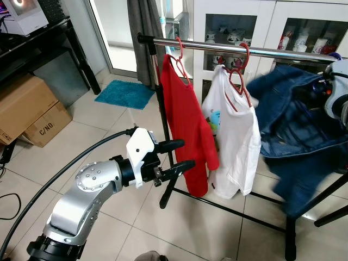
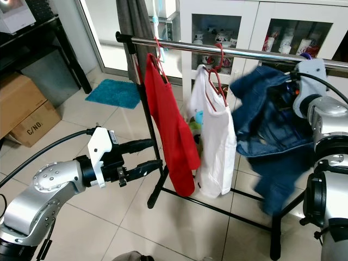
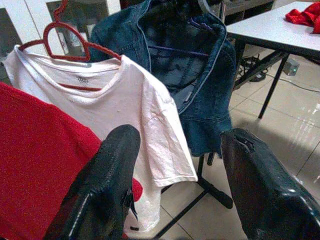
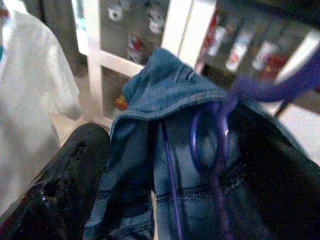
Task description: Hang hanger
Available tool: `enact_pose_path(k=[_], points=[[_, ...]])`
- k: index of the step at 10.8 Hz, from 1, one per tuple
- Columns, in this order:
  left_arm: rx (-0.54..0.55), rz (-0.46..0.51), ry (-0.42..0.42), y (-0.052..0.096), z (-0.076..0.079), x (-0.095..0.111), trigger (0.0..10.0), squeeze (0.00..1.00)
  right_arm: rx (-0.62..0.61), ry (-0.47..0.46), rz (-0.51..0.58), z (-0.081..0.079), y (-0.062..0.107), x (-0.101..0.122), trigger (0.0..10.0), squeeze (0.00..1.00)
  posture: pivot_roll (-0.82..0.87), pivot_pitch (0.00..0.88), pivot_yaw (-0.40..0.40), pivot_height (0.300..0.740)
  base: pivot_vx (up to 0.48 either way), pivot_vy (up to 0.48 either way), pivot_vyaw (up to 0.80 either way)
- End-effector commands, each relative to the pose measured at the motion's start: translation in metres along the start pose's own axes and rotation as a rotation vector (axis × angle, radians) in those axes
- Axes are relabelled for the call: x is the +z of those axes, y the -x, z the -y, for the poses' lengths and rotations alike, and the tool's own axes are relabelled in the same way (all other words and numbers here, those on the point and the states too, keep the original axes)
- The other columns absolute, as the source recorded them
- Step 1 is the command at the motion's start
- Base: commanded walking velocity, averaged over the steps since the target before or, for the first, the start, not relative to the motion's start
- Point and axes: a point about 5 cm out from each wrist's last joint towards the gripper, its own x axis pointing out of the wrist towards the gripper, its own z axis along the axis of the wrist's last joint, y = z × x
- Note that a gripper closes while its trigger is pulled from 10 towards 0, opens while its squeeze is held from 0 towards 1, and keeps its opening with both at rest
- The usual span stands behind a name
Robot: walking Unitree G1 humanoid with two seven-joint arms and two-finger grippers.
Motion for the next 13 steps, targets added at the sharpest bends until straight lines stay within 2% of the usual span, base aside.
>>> enact_pose_path(k=[1,2,3,4,9,13], points=[[-0.002,-0.002,-0.013,-0.001,-0.002,0.001,10.0,0.0,-0.002,-0.018,0.003,-0.003,-0.002,0.005,10.0,0.0,-0.09,0.001,0.109,0.74,0.0,0.0,0.0],[0.002,-0.003,-0.016,-0.001,-0.003,0.001,10.0,0.0,0.003,-0.04,0.0,-0.009,-0.005,0.003,10.0,0.0,-0.09,0.0,0.108,0.74,0.0,0.0,0.0],[0.004,-0.004,-0.018,-0.001,-0.004,0.002,10.0,0.0,-0.001,-0.046,-0.011,-0.012,-0.006,-0.001,1.6,0.0,-0.08,0.0,0.109,0.74,0.0,0.0,0.0],[0.005,-0.004,-0.02,-0.001,-0.004,0.002,10.0,0.0,-0.001,-0.049,-0.013,-0.014,-0.007,-0.002,0.0,0.0,-0.08,0.0,0.108,0.74,0.0,0.0,0.0],[0.013,-0.002,-0.024,-0.001,-0.005,0.001,10.0,0.0,-0.047,-0.066,0.005,-0.008,-0.006,0.004,0.0,0.0,-0.08,0.0,0.109,0.74,0.0,0.0,0.0],[0.021,-0.016,-0.029,-0.001,-0.007,0.0,10.0,0.0,-0.13,-0.086,-0.018,-0.006,-0.006,0.0,0.0,0.0,-0.08,0.001,0.111,0.74,0.0,0.0,0.0]])
